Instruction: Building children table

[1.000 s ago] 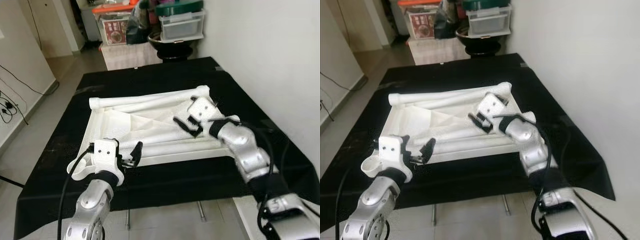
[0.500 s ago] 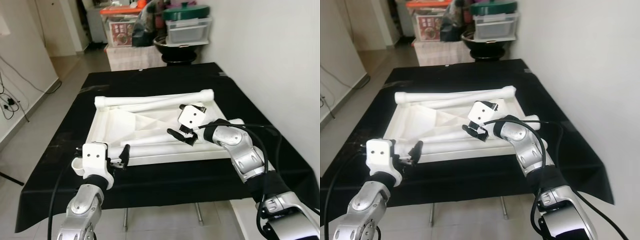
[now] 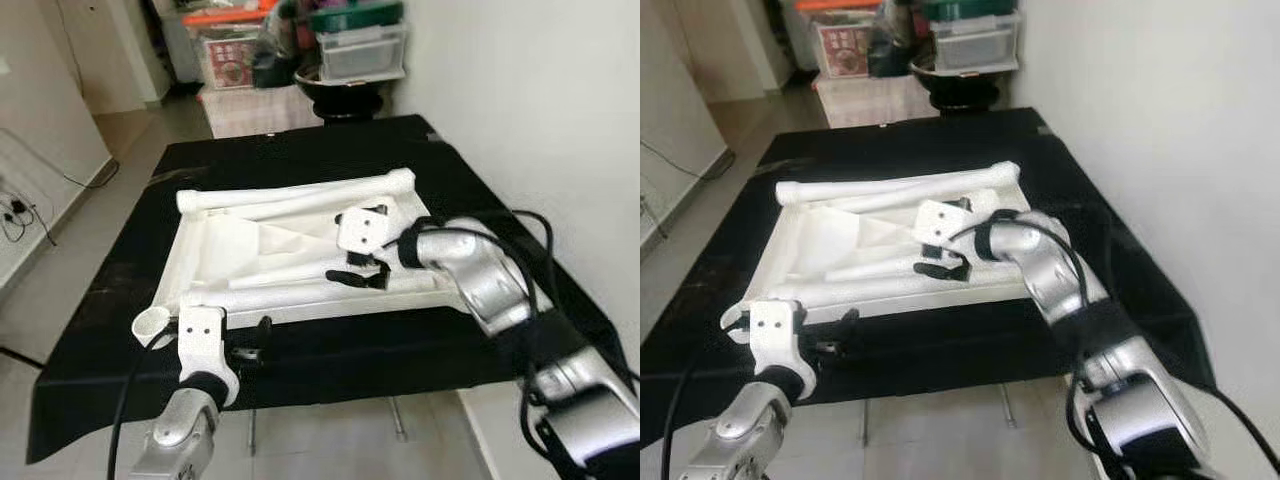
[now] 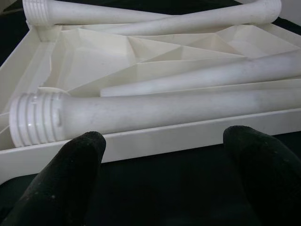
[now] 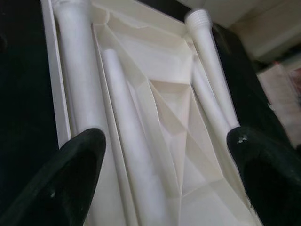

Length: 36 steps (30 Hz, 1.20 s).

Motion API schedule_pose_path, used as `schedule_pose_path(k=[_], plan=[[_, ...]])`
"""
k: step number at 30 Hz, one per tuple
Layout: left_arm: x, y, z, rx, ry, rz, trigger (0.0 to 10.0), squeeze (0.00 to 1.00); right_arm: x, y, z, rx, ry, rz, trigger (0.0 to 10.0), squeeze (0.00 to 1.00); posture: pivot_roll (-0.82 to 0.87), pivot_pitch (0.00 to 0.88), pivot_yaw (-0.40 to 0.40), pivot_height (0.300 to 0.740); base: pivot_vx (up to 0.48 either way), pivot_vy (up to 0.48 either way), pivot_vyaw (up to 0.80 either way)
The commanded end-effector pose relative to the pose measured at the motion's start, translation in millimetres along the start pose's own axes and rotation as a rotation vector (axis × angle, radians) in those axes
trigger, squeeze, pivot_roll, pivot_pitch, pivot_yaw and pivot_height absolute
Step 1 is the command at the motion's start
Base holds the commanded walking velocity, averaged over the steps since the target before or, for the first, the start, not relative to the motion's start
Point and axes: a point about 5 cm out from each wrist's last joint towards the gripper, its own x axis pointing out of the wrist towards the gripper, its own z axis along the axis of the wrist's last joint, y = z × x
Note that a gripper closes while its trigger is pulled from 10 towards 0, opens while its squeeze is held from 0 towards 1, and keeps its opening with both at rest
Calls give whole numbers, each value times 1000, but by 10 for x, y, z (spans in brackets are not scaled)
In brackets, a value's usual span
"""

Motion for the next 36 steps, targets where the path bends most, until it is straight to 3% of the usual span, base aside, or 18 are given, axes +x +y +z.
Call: schedule_pose_path(k=[1, 3, 5, 9, 10, 13, 17, 27, 29, 36], plan=[[-4, 9, -22, 15, 16, -2, 10000, 0, 87, 52, -59, 43, 74, 87, 10000, 0, -24, 0, 45, 740, 0, 0, 0], [-2, -3, -27, 20, 17, -4, 10000, 0, 114, 41, -78, 68, 118, 121, 10000, 0, -22, 0, 43, 740, 0, 0, 0], [-5, -46, -33, 43, 18, -20, 10000, 0, 181, -4, -211, 119, 258, 176, 10000, 0, -14, 0, 28, 740, 0, 0, 0], [-7, -63, -33, 52, 18, -28, 10000, 0, 193, -21, -256, 143, 301, 186, 10000, 0, -14, 0, 28, 740, 0, 0, 0], [-31, -106, -35, 58, 18, -40, 10000, 0, 190, -94, -320, 200, 353, 172, 10000, 0, -12, 0, 14, 740, 0, 0, 0], [-31, -106, -35, 58, 18, -40, 10000, 0, 190, -94, -320, 200, 353, 172, 10000, 0, -12, 0, 14, 740, 0, 0, 0], [-78, -167, -19, 47, 21, -56, 10000, 0, 117, -213, -383, 265, 407, 130, 10000, 0, -11, 0, 7, 740, 0, 0, 0], [-120, -201, 0, 35, 19, -68, 10000, 0, 108, -242, -415, 291, 464, 128, 10000, 0, -21, 26, 7, 740, 0, 0, 0], [-276, -269, 62, 17, 10, -94, 10000, 0, 133, -243, -427, 289, 510, 119, 10000, 0, -17, 105, -2, 740, 0, 0, 0], [-448, -299, 278, 57, -53, -115, 10000, 0, 106, -347, -374, 285, 511, 59, 10000, 0, -12, 173, -12, 740, 0, 0, 0]])
